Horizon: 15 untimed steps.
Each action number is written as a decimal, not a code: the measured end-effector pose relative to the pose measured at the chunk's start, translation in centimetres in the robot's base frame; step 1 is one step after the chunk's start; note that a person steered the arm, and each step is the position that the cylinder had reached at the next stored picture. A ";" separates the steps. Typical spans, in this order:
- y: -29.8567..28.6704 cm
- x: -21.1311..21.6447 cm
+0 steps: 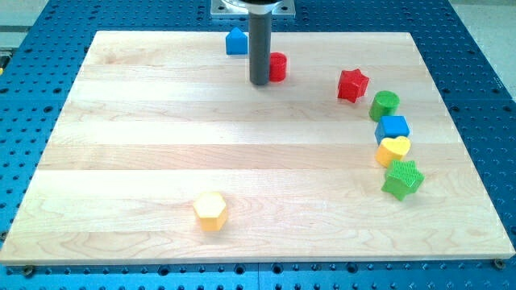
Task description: Put the green star diagonally bottom left to the yellow heart
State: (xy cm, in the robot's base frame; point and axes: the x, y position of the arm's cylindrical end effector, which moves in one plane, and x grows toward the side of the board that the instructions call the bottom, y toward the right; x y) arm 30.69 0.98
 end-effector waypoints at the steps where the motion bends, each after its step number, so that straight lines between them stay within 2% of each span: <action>1: 1.0 2.5; 2: -2.3 7.4; 4: 6.4 29.6; 5: 13.6 30.9; 6: 26.1 28.1; 7: 23.7 24.3; 8: 13.5 22.0; 9: 4.6 22.9; 10: 6.6 27.6; 11: -2.6 30.8; 12: -5.1 29.8; 13: -5.5 29.1; 14: -1.5 27.3; 15: 5.8 27.7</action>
State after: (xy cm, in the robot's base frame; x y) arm 58.40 6.83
